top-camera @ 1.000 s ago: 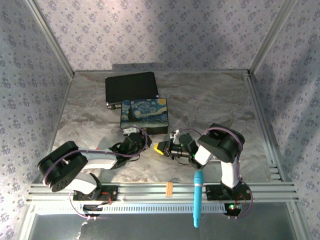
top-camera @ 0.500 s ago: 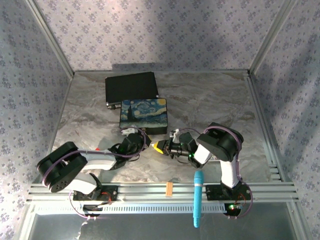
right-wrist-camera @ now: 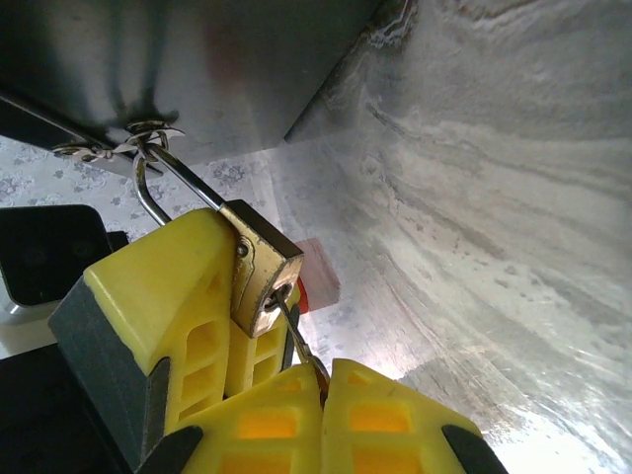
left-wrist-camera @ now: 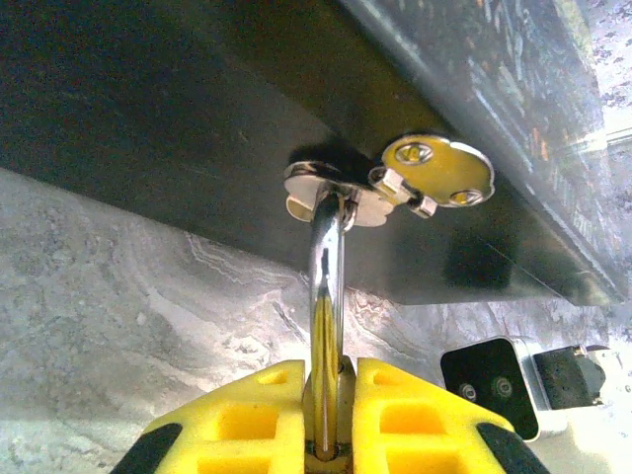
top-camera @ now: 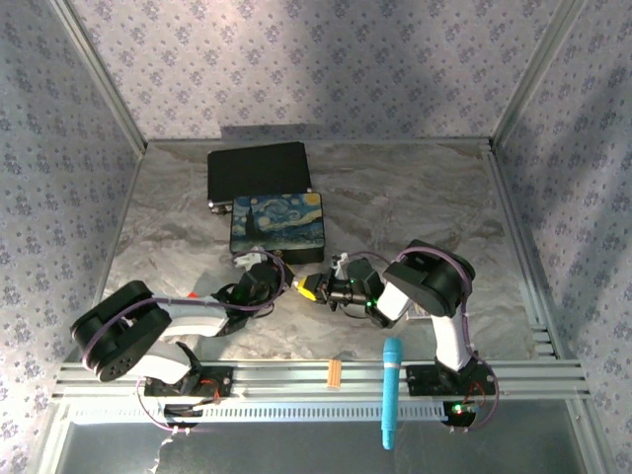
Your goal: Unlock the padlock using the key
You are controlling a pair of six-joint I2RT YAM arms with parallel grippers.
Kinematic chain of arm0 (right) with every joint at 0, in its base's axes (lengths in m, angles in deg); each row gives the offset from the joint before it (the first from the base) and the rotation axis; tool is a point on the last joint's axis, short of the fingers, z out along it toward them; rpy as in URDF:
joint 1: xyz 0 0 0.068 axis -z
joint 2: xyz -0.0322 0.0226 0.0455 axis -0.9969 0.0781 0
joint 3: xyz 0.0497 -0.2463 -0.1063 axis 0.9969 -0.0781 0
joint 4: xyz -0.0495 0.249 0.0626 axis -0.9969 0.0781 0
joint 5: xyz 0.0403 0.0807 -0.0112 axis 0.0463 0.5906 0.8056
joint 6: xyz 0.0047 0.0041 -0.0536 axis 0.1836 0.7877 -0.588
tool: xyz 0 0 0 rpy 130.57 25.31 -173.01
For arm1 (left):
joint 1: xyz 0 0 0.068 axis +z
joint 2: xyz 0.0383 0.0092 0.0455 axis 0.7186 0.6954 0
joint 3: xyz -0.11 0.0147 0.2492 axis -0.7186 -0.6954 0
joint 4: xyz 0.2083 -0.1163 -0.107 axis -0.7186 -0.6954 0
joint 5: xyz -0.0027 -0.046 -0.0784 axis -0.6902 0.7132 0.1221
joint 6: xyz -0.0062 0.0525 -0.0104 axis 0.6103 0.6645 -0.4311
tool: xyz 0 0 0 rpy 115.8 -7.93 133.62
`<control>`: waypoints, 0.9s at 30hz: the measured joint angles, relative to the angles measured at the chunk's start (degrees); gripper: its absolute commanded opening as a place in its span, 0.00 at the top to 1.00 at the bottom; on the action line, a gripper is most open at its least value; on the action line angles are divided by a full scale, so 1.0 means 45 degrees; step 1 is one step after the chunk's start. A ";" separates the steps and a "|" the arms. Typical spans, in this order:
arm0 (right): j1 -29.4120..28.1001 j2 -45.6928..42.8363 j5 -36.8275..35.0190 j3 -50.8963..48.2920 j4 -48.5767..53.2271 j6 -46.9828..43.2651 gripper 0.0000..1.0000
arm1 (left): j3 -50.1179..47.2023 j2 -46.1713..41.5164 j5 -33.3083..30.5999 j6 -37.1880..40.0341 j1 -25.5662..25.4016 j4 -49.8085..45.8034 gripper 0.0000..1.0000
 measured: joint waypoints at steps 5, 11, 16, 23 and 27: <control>-0.0044 0.0000 -0.0024 0.0039 0.0049 0.0209 1.00 | 0.0000 0.0087 0.0005 -0.0107 0.0005 0.0063 1.00; -0.0083 0.0000 -0.0005 0.0325 0.0243 0.0495 1.00 | 0.0000 0.0102 -0.0277 -0.0243 0.0015 0.0073 1.00; -0.0117 0.0029 0.0107 0.0636 0.0393 0.0588 1.00 | 0.0000 0.0117 -0.0554 -0.0287 0.0010 0.0160 1.00; 0.0204 0.0476 0.0539 0.0685 0.0102 0.0500 1.00 | 0.0015 0.0253 -0.0544 -0.0287 0.0010 0.0238 1.00; 0.0301 0.0549 0.0767 0.0680 -0.0039 0.0335 1.00 | 0.0019 0.0253 -0.0466 -0.0384 0.0015 0.0330 1.00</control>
